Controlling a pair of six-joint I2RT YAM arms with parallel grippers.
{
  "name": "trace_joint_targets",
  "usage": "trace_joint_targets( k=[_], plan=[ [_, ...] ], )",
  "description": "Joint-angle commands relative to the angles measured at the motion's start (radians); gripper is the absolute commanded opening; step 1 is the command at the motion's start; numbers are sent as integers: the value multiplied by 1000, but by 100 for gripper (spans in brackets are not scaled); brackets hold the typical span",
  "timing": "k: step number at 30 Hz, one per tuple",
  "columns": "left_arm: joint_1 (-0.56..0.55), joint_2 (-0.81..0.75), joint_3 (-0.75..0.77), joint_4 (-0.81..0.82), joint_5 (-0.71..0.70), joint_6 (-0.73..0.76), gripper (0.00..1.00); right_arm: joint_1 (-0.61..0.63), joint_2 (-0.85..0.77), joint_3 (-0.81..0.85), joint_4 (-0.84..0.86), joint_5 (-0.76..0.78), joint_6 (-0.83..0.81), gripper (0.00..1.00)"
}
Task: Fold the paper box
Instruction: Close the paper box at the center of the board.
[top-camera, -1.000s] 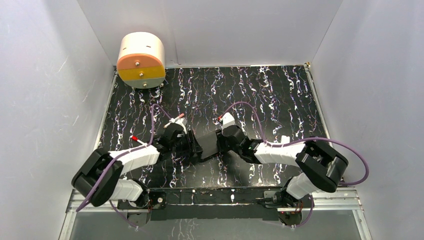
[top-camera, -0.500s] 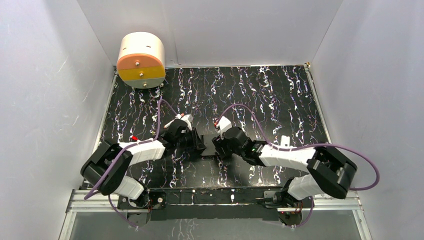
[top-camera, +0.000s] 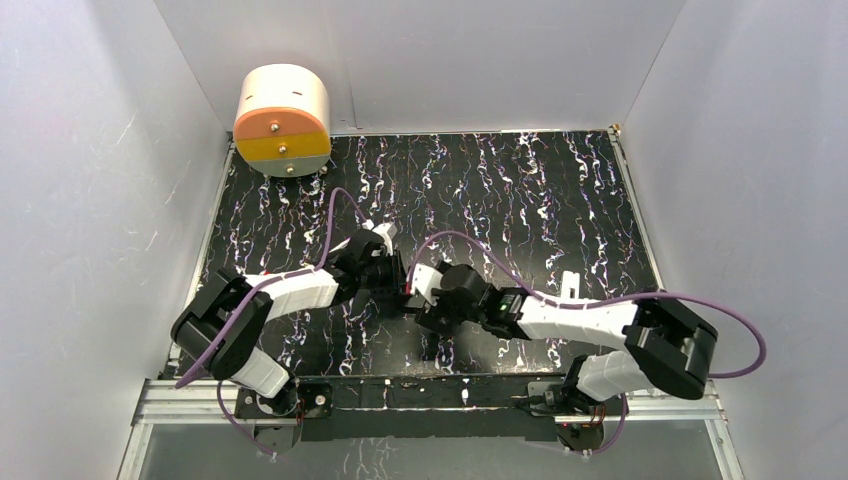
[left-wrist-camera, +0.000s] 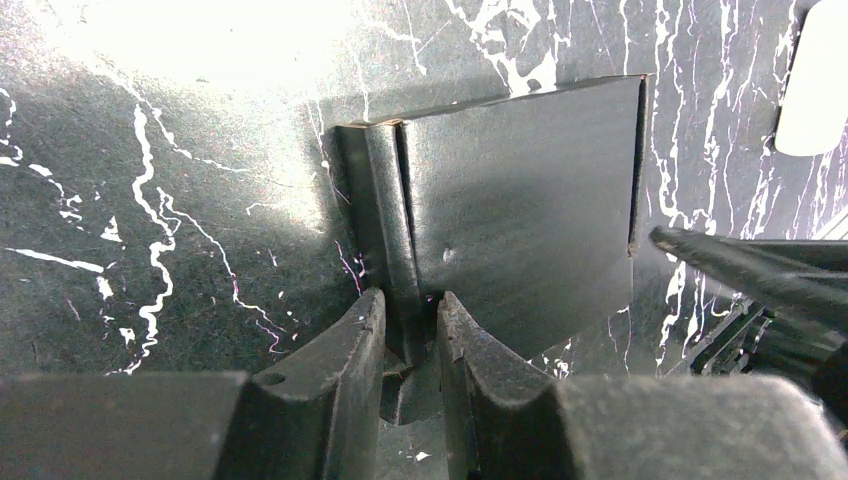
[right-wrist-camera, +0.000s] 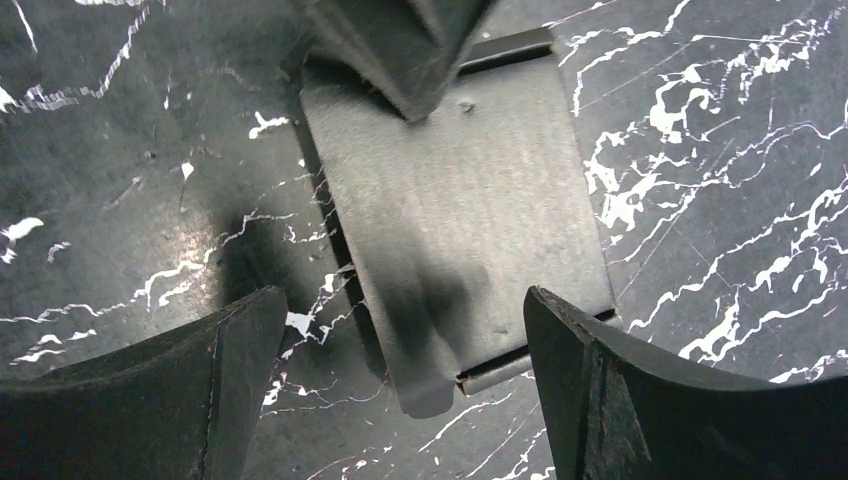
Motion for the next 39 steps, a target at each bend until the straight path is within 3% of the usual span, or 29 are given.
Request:
trace_joint_targets(
  k=[1, 8, 18, 21, 26, 28, 35, 39],
  plan=[
    [-2, 51, -7, -148, -49, 65, 12, 71, 61, 36, 58, 146, -119, 96],
    [-2, 67, 14, -163, -20, 77, 11, 157, 152, -2, 184, 358, -217, 90],
    [-2, 81, 23, -159, 18, 78, 11, 213, 330, 12, 174, 510, -256, 74],
    [0, 82, 24, -155, 29, 76, 11, 232, 388, 26, 170, 558, -274, 62],
    [2, 64, 39, -159, 62, 63, 12, 258, 425, 43, 166, 584, -271, 30],
    [5, 37, 49, -165, 66, 57, 12, 262, 407, 46, 156, 573, -258, 21],
    [53, -85, 75, -187, 107, 9, 20, 249, 284, 40, 125, 472, -225, 0],
    [105, -188, 101, -252, 92, -8, 30, 218, 240, 43, 82, 393, -187, 0]
  ],
)
